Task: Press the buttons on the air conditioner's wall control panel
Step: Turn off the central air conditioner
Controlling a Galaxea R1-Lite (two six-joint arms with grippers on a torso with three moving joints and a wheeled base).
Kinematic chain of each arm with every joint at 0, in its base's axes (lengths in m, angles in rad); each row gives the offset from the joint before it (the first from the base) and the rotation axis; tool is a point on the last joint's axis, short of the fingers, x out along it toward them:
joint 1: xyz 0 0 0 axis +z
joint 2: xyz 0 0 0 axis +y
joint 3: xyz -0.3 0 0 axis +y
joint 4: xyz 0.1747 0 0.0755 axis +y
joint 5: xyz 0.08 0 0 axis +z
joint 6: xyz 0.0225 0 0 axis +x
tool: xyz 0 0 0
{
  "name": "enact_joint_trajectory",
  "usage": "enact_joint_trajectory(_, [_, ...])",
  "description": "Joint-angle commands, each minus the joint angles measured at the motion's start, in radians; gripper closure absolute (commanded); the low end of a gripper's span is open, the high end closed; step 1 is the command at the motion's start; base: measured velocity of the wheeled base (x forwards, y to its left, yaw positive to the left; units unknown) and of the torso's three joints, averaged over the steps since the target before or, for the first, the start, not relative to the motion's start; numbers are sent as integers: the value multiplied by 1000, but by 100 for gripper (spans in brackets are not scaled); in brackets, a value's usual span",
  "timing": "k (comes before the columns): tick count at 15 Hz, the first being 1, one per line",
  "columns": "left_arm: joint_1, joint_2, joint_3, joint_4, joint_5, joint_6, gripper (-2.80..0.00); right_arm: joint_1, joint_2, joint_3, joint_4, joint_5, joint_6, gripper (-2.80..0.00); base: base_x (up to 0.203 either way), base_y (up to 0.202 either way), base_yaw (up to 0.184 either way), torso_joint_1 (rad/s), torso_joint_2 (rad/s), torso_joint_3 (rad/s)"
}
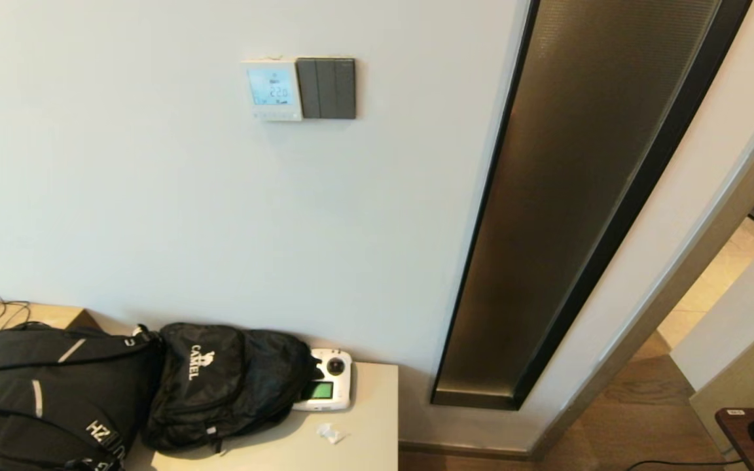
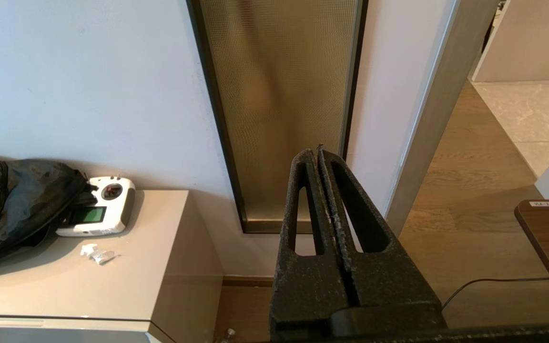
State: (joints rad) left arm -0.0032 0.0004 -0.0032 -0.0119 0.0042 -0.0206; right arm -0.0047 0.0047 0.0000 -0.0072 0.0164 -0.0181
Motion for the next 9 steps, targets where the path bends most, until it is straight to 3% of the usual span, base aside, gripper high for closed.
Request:
enact_joint_trajectory(1, [0, -2, 0, 0, 0, -1, 0, 0, 1, 1, 0, 0, 0, 0, 0, 0, 0, 0, 0, 0])
enact_joint_trajectory(9, [0, -2, 0, 0, 0, -1, 0, 0, 1, 0, 0, 0, 0, 0, 0, 0, 0, 0, 0, 0])
